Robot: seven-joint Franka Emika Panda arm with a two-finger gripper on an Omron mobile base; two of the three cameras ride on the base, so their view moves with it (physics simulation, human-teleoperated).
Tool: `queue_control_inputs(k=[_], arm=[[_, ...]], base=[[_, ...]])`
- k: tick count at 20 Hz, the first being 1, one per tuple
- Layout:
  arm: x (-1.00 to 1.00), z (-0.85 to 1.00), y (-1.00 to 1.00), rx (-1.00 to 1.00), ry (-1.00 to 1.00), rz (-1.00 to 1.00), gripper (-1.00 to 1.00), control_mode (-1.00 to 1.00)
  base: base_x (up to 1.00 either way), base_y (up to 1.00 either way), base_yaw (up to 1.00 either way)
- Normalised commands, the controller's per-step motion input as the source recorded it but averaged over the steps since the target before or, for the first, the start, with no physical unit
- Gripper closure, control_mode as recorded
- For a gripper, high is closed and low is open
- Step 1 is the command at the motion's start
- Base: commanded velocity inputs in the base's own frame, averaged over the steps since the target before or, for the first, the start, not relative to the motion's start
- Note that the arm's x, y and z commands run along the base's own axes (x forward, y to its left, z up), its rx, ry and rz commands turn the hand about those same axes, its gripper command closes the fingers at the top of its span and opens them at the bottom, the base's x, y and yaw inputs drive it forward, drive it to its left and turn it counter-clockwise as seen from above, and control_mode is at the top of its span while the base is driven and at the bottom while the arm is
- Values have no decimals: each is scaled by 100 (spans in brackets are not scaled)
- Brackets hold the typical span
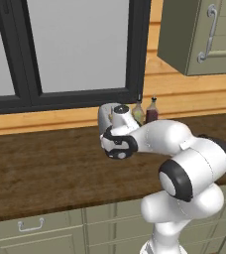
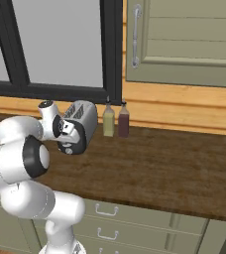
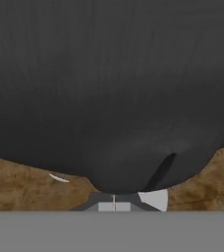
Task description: Start the toaster. Once the lever pops up, take the bread to the plate on the dining counter.
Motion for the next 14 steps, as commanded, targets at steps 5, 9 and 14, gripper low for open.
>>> queue_control_inputs(k=[5,9,14], arm=[[-51,41,0,3,-3,1,100,-100],[-72,100,-1,2,-6,2,100,-100],[-7,98,-8,0,-18,8,100,-100]], base=[[0,0,0],[0,0,0],[0,0,0]])
